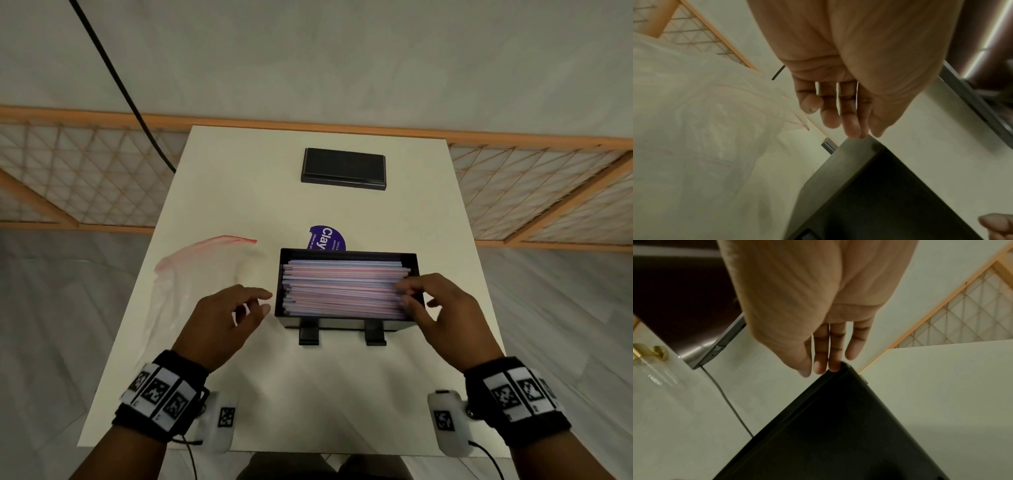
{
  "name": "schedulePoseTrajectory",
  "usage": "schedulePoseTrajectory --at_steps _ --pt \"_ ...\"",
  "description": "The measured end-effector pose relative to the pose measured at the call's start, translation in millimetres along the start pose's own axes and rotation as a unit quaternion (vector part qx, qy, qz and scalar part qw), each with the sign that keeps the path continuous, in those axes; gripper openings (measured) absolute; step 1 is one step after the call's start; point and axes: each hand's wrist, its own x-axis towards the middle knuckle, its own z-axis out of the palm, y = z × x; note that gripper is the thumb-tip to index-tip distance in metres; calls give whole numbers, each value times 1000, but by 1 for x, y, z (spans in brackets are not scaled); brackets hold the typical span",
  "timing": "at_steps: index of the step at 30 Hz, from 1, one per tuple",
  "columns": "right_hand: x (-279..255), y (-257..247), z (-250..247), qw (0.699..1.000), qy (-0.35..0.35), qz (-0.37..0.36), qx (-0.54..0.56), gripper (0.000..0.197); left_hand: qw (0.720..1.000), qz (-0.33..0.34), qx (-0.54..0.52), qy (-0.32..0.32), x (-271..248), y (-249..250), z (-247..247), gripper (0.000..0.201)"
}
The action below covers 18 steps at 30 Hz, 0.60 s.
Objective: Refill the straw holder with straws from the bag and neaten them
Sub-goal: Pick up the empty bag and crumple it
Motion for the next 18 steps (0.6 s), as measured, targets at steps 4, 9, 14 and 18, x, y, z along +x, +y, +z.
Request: schedulePoseTrajectory --at_steps 4,9,14,18 --pt "-10 -9 -8 997 67 19 20 22 1000 11 17 0 -4 -16 -4 13" --pt "-45 -16 -6 994 73 84 20 19 989 78 96 77 -15 -35 -17 28" --pt "-75 -30 24 996 -8 76 42 25 962 -57 233 133 -28 -48 -22 90" --pt "-69 -58 62 991 -117 -1 62 21 947 -250 200 21 -29 -83 -3 136"
